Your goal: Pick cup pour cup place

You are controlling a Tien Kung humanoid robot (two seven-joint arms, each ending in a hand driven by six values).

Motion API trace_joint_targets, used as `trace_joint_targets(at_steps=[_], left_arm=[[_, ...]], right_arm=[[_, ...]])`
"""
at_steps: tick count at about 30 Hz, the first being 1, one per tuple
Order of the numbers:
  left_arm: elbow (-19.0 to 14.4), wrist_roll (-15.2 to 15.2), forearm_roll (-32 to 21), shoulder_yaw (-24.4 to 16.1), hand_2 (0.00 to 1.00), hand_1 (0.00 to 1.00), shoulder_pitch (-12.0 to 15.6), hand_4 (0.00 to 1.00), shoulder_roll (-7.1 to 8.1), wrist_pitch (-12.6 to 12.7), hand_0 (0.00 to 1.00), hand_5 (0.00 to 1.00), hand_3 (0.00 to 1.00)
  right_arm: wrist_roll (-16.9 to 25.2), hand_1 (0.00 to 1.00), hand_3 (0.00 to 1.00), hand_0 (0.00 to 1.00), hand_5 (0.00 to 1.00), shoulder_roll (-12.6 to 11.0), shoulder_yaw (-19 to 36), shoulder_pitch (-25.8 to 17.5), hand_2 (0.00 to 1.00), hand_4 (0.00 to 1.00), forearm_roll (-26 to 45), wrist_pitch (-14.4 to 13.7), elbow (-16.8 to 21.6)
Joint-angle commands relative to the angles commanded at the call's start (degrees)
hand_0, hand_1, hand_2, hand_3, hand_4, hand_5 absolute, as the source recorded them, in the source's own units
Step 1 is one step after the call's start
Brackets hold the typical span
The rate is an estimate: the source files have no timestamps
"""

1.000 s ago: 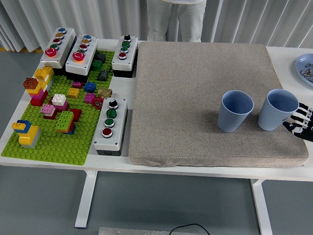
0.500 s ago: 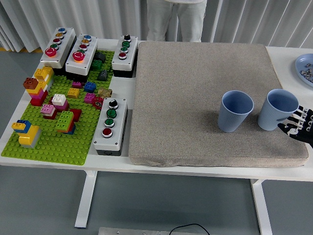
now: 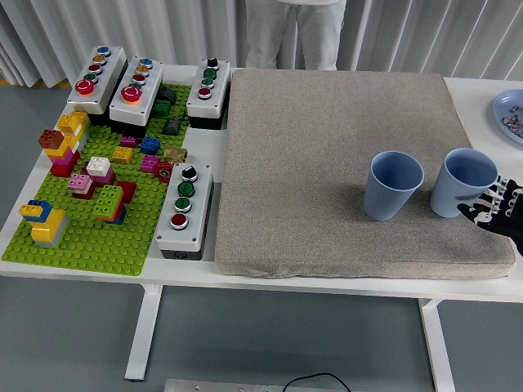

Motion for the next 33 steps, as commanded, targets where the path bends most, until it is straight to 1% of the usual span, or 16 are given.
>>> trace_joint_targets(at_steps=[10, 15, 33], left_arm=[[0.0, 0.0, -0.1, 0.2, 0.759, 0.729, -0.2, 0.479, -0.1, 0.0, 0.694, 0.934, 0.631], [0.0, 0.0, -0.3, 0.4, 0.759, 0.729, -0.2, 0.479, -0.13, 0.0, 0.694, 0.934, 0.631], [0.0, -0.3, -1.9, 2.1, 0.759, 0.73, -0.1, 0.481, -0.14, -0.1, 0.694, 0.936, 0.634]], right_arm=[[0.3, 0.858, 0.892, 0.865, 0.321, 0.5, -0.6, 1.1, 0.908, 0.832, 0.1, -0.1, -0.9], [0.5, 0.858, 0.892, 0.865, 0.321, 1.2, -1.1, 2.1, 0.908, 0.832, 0.1, -0.2, -1.5], [2.1, 0.856, 0.885, 0.862, 0.327, 3.3, -2.0, 4.8, 0.894, 0.831, 0.2, -1.1, -5.4]])
